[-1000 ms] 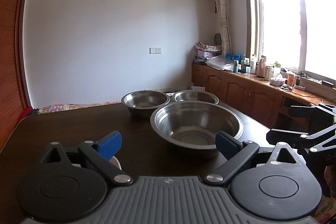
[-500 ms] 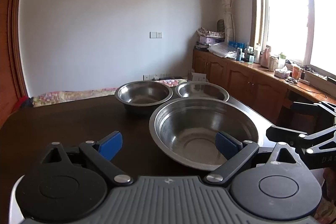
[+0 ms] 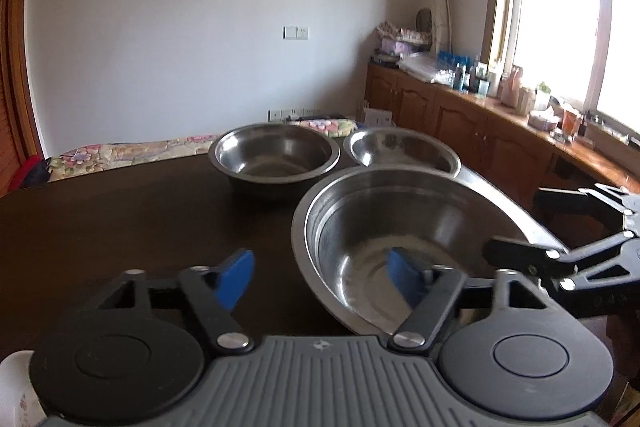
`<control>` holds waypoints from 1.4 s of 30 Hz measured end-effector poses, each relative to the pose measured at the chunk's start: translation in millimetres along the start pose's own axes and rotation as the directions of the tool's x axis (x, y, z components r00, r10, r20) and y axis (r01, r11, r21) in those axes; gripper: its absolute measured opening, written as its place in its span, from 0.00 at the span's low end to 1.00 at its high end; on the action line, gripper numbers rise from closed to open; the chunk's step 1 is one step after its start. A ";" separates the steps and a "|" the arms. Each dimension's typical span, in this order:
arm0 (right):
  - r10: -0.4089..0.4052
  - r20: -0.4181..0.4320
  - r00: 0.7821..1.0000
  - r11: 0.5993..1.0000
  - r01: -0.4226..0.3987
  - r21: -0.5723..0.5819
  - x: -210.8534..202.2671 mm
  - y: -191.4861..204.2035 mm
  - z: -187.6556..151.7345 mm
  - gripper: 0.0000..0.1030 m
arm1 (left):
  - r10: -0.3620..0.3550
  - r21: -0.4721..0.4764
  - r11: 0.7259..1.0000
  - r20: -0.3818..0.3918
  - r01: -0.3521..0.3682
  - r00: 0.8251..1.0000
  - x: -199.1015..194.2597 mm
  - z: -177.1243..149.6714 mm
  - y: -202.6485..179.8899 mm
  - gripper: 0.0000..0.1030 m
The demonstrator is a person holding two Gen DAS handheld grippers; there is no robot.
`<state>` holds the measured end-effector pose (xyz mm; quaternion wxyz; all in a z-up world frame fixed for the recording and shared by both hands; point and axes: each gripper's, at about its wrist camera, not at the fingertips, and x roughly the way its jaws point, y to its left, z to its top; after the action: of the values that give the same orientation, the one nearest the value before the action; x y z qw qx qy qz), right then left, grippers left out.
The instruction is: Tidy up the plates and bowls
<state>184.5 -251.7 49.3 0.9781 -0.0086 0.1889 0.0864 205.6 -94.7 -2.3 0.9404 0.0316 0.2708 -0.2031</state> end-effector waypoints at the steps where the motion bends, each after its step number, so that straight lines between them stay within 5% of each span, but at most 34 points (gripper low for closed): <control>1: 0.005 -0.012 1.000 1.000 -0.005 0.004 3.1 -0.9 0.4 0.98 | -0.002 0.000 1.000 -0.008 0.002 1.000 1.6 -0.1 0.1 0.87; 11: 0.063 -0.123 0.990 0.996 -0.055 0.068 26.8 -10.3 -2.5 0.53 | -0.019 0.003 1.000 -0.081 0.019 0.997 15.4 1.3 1.7 0.54; 16: 0.080 -0.131 0.988 0.995 -0.071 0.073 28.9 -10.2 -0.8 0.28 | -0.018 -0.004 1.000 -0.088 0.018 0.996 14.3 3.3 0.2 0.52; 42: 0.114 -0.080 0.990 0.988 -0.105 0.112 -9.3 15.1 -3.9 0.23 | -0.008 -0.024 1.000 -0.027 0.007 1.000 -54.4 -21.0 3.9 0.53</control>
<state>172.0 -238.5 49.4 0.9619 0.0510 0.2356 0.1293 154.7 -67.7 8.0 0.9363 0.0222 0.2859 -0.2030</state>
